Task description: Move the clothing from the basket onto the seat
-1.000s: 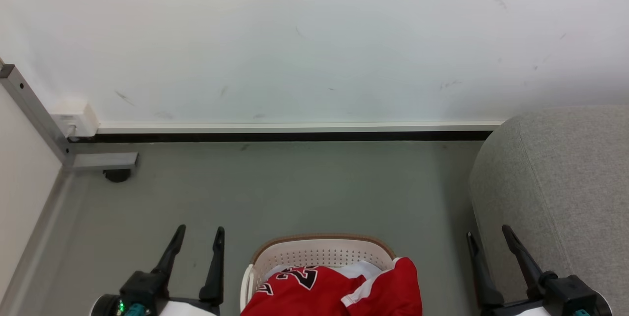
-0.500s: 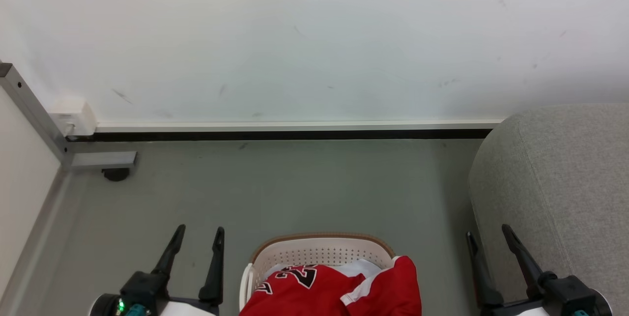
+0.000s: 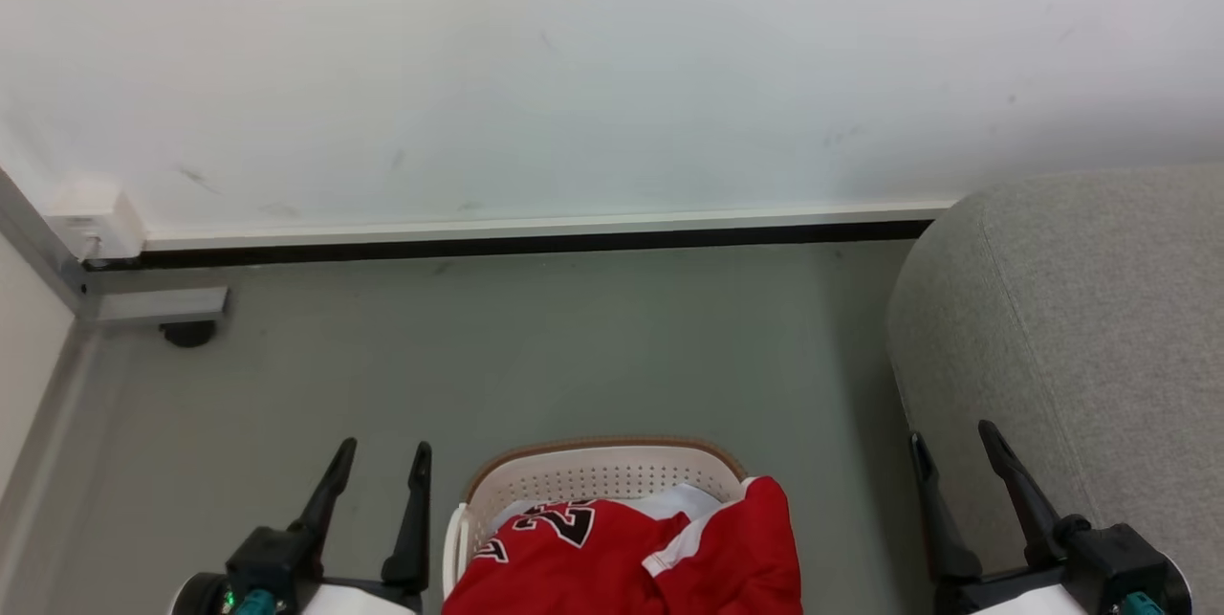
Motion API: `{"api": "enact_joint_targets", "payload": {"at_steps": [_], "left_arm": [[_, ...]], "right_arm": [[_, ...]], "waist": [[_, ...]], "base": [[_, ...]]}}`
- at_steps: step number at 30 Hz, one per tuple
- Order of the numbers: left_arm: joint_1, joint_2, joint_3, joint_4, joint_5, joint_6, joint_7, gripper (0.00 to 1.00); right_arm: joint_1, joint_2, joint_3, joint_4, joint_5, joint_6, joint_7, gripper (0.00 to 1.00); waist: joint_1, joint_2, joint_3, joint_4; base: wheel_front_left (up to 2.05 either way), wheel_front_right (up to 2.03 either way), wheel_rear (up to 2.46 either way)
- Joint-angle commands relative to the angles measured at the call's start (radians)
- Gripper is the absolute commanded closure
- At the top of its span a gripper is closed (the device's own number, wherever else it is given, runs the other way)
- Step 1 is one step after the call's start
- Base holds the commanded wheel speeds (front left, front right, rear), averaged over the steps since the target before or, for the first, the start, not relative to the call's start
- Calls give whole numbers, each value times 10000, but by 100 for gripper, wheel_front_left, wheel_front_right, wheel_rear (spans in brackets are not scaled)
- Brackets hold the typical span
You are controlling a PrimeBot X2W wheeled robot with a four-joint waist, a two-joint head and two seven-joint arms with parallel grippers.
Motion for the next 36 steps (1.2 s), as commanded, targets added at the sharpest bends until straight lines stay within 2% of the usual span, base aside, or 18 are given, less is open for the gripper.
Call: {"api": "enact_joint_targets", "payload": {"at_steps": [1,9,14,18,22,26,36], "left_arm": [[-122,23,25,38,-53,-44,-7,0],[-793,116,-128,698,290,-241,-6,0],[-1583,319,-459,1895,459,-391,-7,0],[-2345,732,-942,3299,710,-542,-6,0],[-3357,1049,-1607,5056,968,-623,202,0],[-4226,1216,-2350,6627,1035,-648,838,0],[-6115,1698,-5392,9454,1357,-640,2052,0]], "right_arm": [[-98,-2,-4,-55,54,-17,5,0],[-449,2,-266,-209,59,-17,5,0],[-750,9,-473,-415,282,-17,5,0],[-1139,13,-409,-683,675,-17,6,0],[-1453,18,-412,-932,1002,-17,5,0],[-1713,17,-364,-1193,1227,-17,6,0],[-2307,15,-68,-1646,1872,-17,6,0]], "waist": [[-1,-1,177,-155],[-1,-1,1127,-799],[-1,-1,1903,-1258],[-1,-1,2607,-1718],[-1,-1,3202,-2122],[-1,-1,3775,-2482],[-1,-1,5108,-3272]], "base": [[0,0,0],[0,0,0],[0,0,0],[0,0,0],[0,0,0],[0,0,0],[0,0,0]]}}
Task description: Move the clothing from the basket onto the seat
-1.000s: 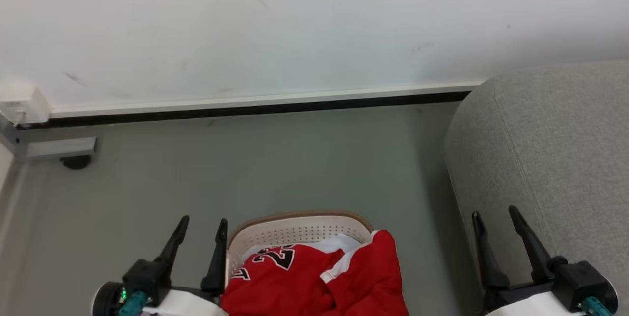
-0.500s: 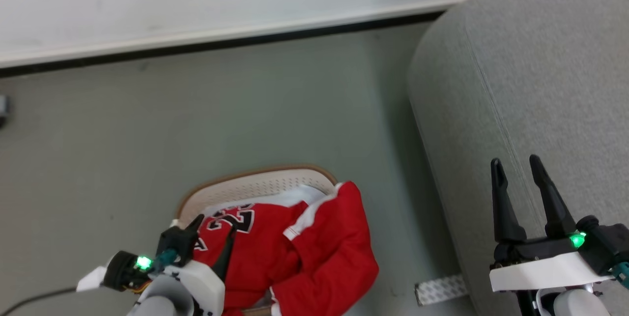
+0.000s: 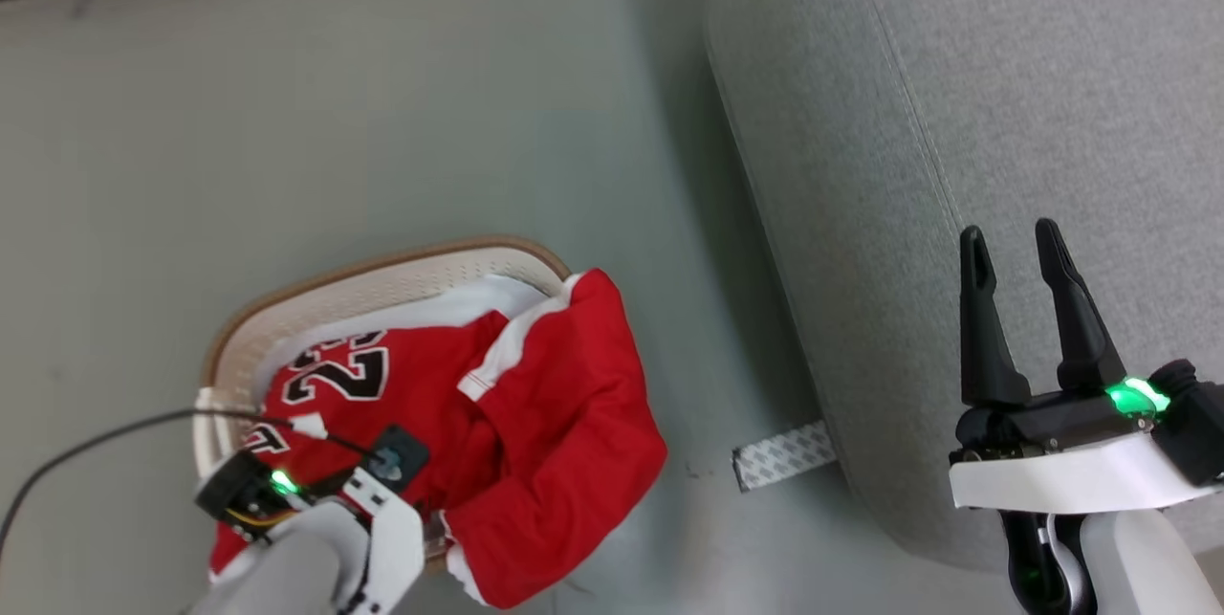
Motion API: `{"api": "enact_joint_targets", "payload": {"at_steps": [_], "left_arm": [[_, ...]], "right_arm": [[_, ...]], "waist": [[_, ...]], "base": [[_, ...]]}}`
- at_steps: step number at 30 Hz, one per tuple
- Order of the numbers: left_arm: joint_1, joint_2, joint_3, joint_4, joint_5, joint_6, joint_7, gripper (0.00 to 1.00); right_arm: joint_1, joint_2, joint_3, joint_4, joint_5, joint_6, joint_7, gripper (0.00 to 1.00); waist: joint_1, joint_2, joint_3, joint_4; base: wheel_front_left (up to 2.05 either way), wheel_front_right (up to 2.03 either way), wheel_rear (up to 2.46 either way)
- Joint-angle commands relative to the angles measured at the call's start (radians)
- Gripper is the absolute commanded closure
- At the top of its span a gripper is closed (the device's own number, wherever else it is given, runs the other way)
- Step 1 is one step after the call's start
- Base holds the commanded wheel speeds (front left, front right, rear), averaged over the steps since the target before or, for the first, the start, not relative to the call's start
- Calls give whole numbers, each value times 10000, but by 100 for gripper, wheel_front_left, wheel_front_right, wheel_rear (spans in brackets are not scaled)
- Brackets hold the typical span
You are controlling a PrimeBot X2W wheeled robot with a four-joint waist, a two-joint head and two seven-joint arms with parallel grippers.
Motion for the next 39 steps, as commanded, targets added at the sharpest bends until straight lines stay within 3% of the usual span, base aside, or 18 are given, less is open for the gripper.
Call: {"api": "enact_joint_targets", "payload": {"at_steps": [1,10,22,23,24,26,27,39], "left_arm": [[-342,160,-198,283,89,25,236,0],[-1565,758,-1088,1124,240,24,1756,0],[-1636,1279,-2249,1341,-224,23,4088,0],[-1645,1284,-2340,1346,-331,23,4226,9],[-1647,1278,-2448,1349,-445,23,4412,38],[-1670,1245,-2655,1354,-626,23,4689,87],[-1720,1240,-2759,1351,-717,23,4745,100],[-1717,922,-3500,1164,-1848,22,4167,100]], "right_arm": [[-191,-4,41,-83,109,-17,6,0],[-562,-2,319,-412,630,-17,5,0],[-776,-1,551,-497,1020,-17,5,0],[-780,-1,556,-474,1026,-17,7,0],[-784,-1,571,-457,1029,-17,5,0],[-798,-1,596,-430,1058,-17,5,0],[-810,-1,596,-426,1057,-17,5,0],[-806,-3,464,-254,782,-17,5,0]], "waist": [[-2,-1,497,-411],[-2,-1,1598,-986],[-2,-1,2369,-1447],[-2,-1,2389,-1458],[-2,-1,2401,-1468],[-2,-1,2424,-1482],[-2,-1,2427,-1481],[-2,-1,1818,-1201]], "base": [[0,0,0],[0,0,0],[0,0,0],[0,0,0],[0,0,0],[0,0,0],[0,0,0],[0,0,0]]}}
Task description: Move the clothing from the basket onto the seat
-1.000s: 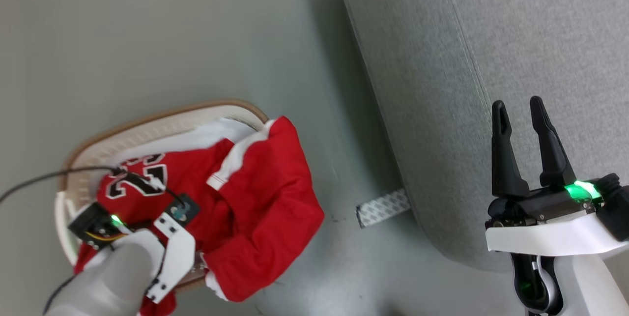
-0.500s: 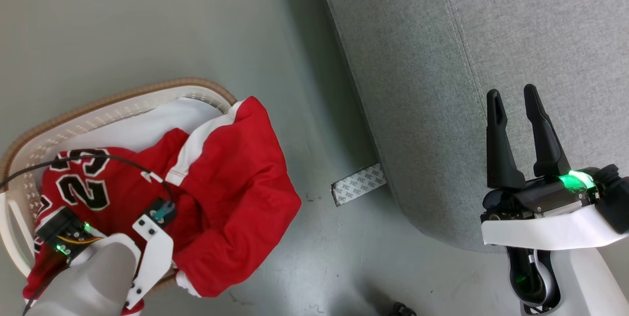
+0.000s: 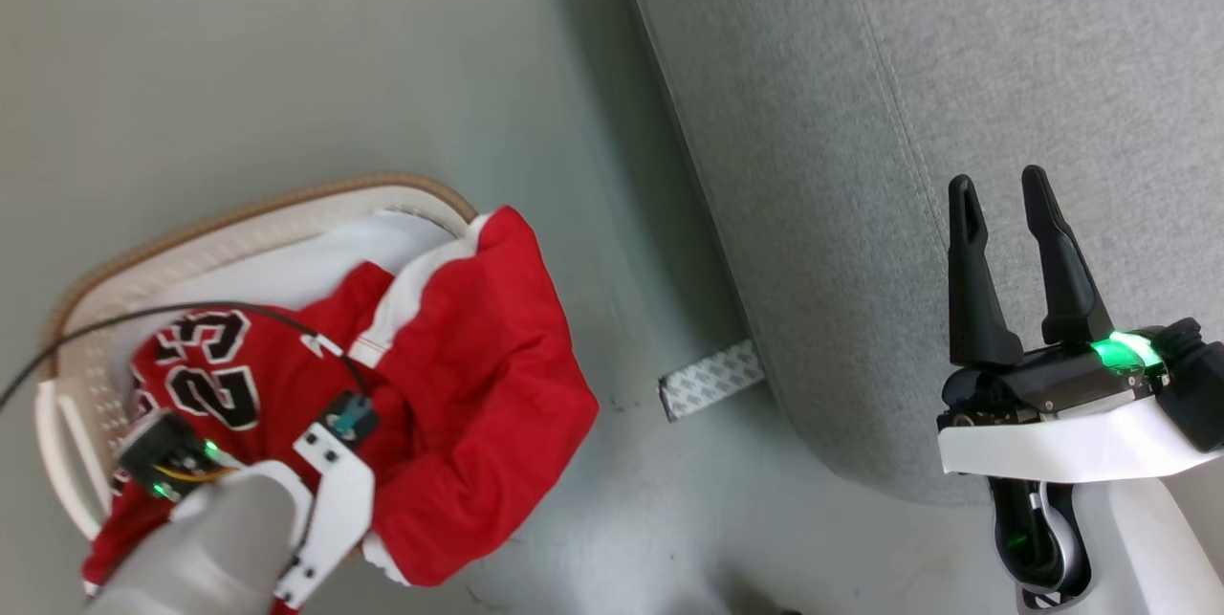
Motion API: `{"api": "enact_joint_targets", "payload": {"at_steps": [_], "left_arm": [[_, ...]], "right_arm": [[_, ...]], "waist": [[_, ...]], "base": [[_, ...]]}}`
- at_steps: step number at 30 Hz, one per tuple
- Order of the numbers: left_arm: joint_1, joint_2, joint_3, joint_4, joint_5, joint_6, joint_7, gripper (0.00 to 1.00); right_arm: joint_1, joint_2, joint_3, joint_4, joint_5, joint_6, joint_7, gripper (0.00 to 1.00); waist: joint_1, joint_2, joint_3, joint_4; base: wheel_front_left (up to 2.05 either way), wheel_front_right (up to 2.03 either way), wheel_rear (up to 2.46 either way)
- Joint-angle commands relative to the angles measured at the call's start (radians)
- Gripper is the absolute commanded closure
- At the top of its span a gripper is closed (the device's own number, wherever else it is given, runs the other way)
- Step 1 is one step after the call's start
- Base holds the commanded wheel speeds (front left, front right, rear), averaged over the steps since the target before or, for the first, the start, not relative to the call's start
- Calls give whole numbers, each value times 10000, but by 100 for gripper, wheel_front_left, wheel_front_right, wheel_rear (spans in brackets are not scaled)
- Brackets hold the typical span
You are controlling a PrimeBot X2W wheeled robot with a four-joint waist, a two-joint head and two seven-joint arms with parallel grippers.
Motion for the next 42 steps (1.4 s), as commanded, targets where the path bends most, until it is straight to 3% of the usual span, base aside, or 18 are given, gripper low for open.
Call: {"api": "enact_joint_targets", "payload": {"at_steps": [1,7,13,24,36,42], "left_arm": [[160,-65,-23,-25,-137,22,-29,100],[344,-503,-8,-292,-778,24,-827,100],[850,-903,764,-307,-1751,284,-2626,100],[1547,-1768,1570,-260,-2923,120,-5222,100],[1483,-2186,1906,-1630,-3897,13,-6110,100],[1173,-1936,2040,-3213,-4319,27,-6157,100]], "right_arm": [[-36,-5,-65,60,-19,-17,5,0],[238,-5,-370,234,-463,-17,7,0],[505,-15,-509,460,-1121,-17,7,0],[1227,-15,-577,913,-1536,-17,5,0],[2277,-11,-407,1267,-1568,-17,7,0],[2642,-13,37,1095,-1489,-17,7,0]], "waist": [[-1,0,-253,128],[-1,0,-1398,721],[-1,0,-2916,1508],[-1,0,-4687,2562],[-1,0,-6394,3613],[-1,0,-6912,3964]], "base": [[0,0,0],[0,0,0],[0,0,0],[0,0,0],[0,0,0],[0,0,0]]}}
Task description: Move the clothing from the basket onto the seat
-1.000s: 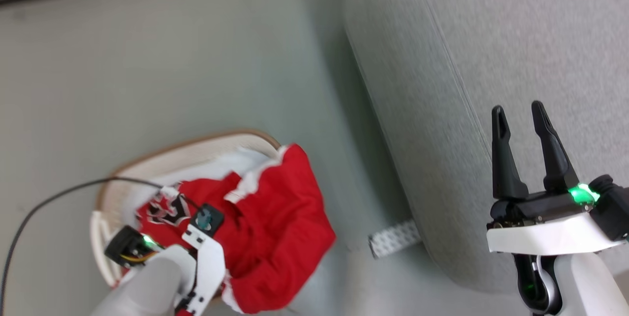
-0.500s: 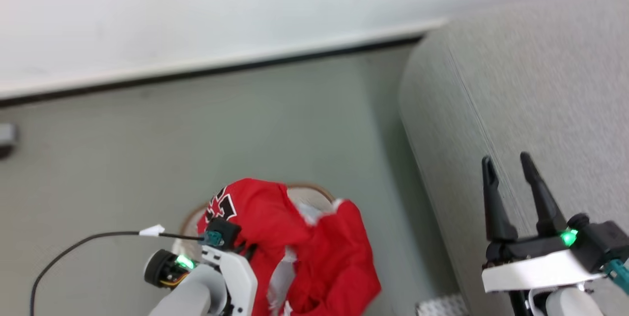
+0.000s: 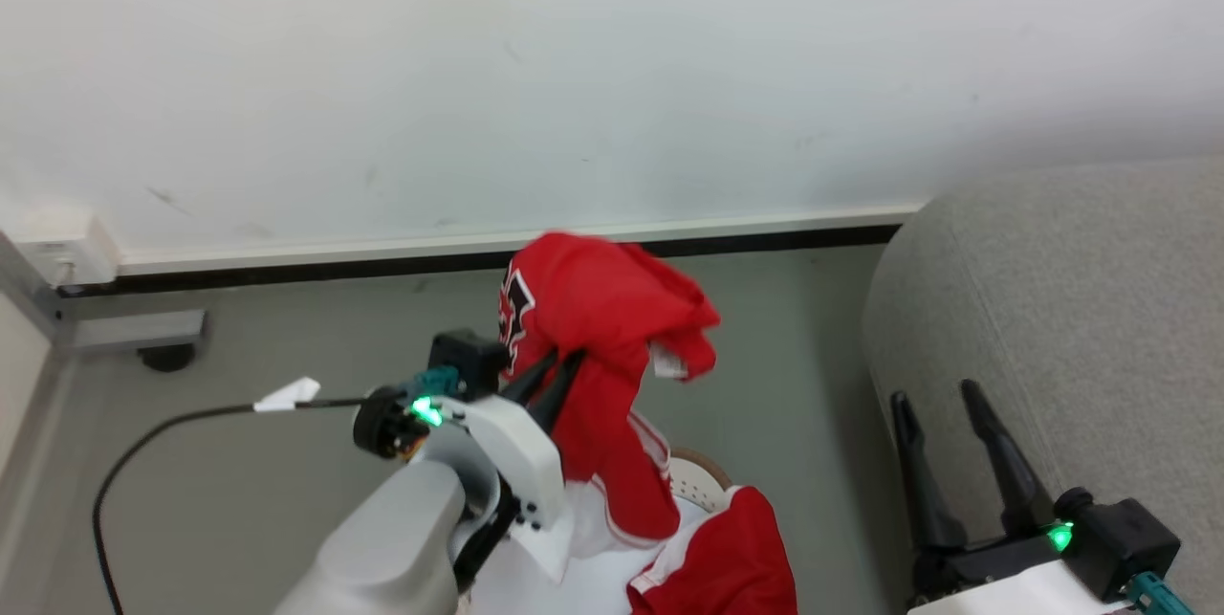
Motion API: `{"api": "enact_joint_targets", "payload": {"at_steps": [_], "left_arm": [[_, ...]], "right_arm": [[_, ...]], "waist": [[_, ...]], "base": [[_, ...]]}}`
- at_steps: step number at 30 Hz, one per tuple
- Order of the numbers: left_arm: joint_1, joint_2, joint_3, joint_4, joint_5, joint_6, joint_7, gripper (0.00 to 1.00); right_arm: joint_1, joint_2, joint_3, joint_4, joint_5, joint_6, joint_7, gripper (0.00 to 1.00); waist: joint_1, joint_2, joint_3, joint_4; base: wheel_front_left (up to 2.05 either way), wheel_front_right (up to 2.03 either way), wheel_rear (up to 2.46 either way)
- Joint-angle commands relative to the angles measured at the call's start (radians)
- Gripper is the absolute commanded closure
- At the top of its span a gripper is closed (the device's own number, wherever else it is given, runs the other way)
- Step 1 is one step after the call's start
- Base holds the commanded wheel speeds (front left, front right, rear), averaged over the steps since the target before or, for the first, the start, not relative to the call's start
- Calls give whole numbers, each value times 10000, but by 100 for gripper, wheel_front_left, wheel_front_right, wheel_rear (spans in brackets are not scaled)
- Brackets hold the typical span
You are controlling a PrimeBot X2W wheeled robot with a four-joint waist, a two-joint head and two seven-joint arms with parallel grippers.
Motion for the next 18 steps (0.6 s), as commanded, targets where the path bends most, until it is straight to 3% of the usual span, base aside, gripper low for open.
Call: {"api": "enact_joint_targets", "payload": {"at_steps": [1,12,18], "left_arm": [[-126,127,107,-338,-157,25,-38,100],[239,558,1067,-4138,-981,387,230,100],[827,894,1149,-5552,-1117,829,573,100]], "right_arm": [[165,-47,148,-144,12,-17,9,0],[372,-364,1166,-750,466,-18,9,0],[212,-474,1464,-733,579,-18,7,0]], "waist": [[3,0,-261,247],[3,0,-547,387],[3,0,-610,334]], "base": [[0,0,0],[0,0,0],[0,0,0]]}}
